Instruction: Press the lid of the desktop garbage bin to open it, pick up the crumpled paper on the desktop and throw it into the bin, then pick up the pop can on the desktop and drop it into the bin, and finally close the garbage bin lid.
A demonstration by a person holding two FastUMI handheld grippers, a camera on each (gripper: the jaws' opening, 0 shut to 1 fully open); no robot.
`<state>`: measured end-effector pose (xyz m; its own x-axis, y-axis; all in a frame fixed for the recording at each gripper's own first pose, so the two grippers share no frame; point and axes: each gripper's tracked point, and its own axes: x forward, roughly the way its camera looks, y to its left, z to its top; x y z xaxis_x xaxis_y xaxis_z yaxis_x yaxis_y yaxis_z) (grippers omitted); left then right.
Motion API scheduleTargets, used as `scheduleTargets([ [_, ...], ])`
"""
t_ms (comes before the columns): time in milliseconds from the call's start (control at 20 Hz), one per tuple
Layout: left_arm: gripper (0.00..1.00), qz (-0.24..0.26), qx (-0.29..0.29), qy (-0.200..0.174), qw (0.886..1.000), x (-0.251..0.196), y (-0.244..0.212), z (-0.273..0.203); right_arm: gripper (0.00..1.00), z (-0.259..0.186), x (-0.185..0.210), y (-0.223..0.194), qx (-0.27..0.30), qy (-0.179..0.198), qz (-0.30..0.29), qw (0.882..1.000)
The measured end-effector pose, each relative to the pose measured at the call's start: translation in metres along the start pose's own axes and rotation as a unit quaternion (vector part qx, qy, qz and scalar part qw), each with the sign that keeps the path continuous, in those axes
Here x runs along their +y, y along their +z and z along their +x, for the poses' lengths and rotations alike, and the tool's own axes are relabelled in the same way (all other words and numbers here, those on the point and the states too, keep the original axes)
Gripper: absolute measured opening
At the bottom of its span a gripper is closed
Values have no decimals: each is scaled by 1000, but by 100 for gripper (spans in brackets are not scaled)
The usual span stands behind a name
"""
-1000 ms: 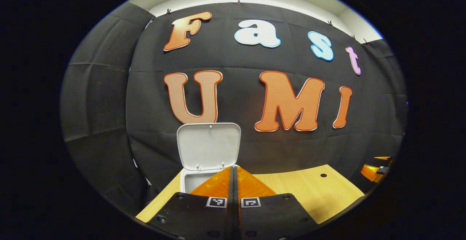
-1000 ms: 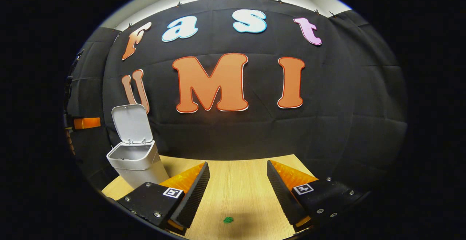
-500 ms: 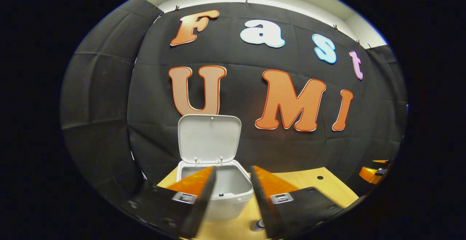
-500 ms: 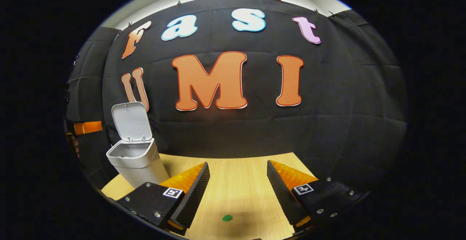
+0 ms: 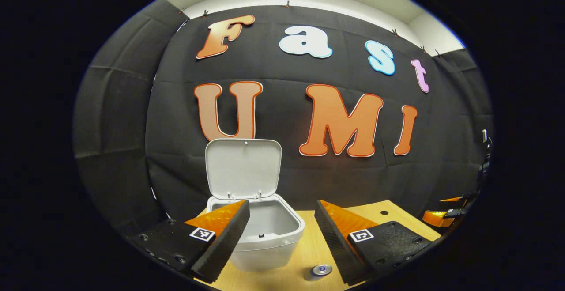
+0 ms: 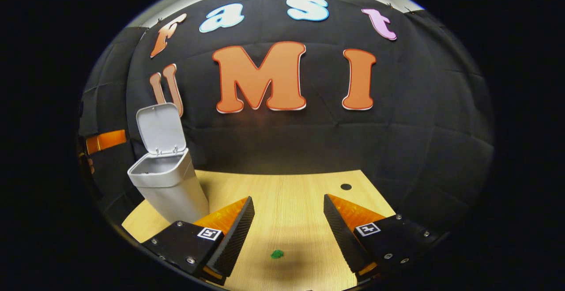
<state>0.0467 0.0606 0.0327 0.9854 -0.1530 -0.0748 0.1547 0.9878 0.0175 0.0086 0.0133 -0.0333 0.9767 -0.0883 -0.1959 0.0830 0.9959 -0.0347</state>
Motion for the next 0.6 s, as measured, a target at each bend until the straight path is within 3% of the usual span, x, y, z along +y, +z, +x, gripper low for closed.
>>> scheduleTargets([
  [300,94,0,20,-24,1000,-7,-25,2,94,24,5,-68,89,0,-22,996],
  [600,94,8,30,-38,999,-3,-39,8,95,51,15,-147,192,14,-19,981],
])
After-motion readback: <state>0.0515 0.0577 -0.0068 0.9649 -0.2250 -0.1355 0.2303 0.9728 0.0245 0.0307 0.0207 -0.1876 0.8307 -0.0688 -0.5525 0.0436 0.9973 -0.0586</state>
